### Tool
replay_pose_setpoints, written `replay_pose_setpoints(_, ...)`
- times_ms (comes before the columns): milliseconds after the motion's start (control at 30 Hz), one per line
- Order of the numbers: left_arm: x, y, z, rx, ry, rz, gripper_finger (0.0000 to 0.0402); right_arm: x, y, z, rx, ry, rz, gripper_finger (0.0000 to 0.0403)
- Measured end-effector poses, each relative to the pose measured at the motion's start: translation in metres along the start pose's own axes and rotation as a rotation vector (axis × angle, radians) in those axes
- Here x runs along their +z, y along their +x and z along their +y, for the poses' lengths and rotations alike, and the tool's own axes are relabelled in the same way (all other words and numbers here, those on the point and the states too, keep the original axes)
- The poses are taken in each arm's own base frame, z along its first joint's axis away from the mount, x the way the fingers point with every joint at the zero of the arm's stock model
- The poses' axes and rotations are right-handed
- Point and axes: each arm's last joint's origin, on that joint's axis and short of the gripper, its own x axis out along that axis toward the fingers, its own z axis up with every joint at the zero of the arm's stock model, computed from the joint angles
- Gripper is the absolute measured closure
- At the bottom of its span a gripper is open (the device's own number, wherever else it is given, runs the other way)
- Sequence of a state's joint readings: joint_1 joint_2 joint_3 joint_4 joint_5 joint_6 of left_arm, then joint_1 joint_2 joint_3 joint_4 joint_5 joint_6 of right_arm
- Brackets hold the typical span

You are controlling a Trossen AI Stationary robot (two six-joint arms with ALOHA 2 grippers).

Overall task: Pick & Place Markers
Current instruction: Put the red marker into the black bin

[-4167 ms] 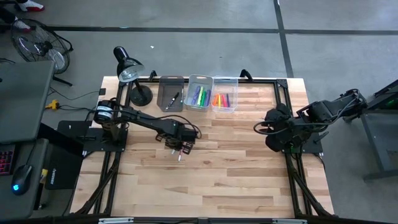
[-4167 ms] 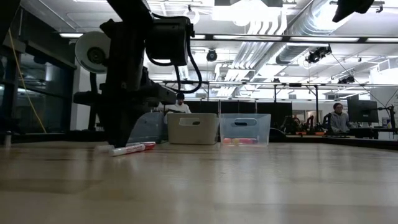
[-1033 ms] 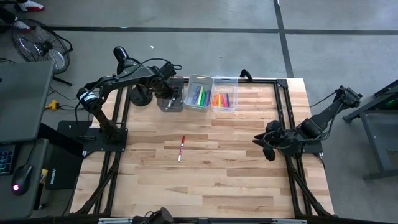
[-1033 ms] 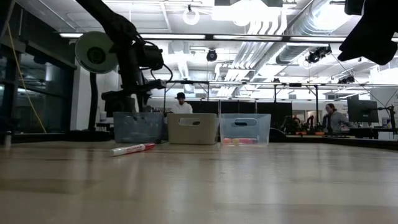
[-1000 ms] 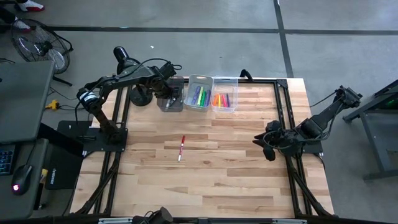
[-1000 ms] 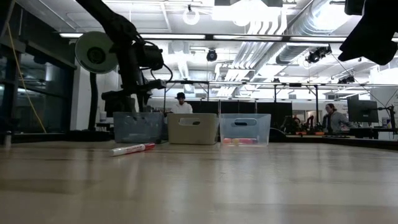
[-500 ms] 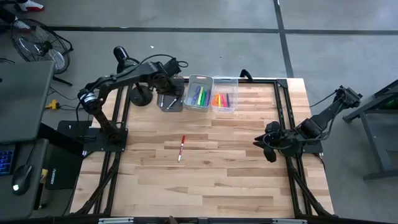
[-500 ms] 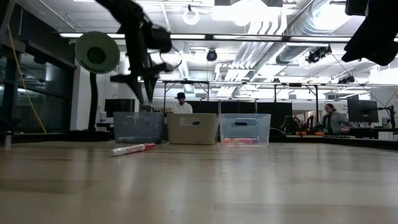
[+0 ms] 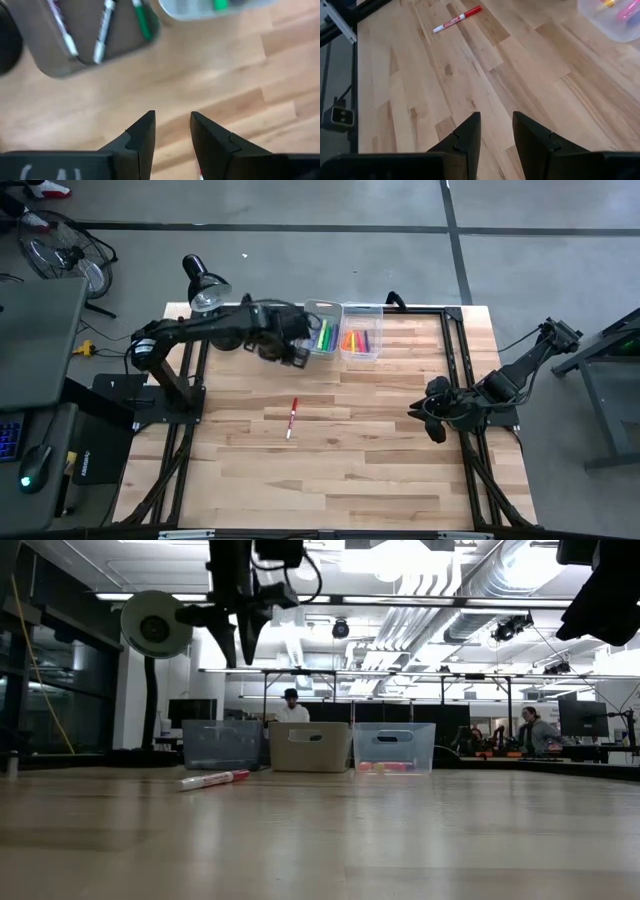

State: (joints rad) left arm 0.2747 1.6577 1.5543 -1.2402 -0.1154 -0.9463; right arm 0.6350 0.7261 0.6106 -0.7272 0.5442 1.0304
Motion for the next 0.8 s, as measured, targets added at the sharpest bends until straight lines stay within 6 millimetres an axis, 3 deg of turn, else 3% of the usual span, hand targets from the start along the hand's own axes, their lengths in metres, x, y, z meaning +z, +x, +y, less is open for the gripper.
replay_pose_setpoints(300,-0.054,-0.009,-0.033,-0.042,-0.004,-0.001,0.028,-0.001,0.0,0.002,0.04,-0.039,0.037,0.03)
replay_pose_setpoints(533,-0.091,-0.015,-0.048,-0.064,-0.036,0.017,0.028,0.0,0.0,0.002,0.044,-0.065,0.036,0.03)
replay_pose_setpoints(800,-0.115,0.001,-0.066,-0.046,-0.037,0.097,0.0274,0.0,0.0,0.004,0.057,-0.078,0.027,0.03)
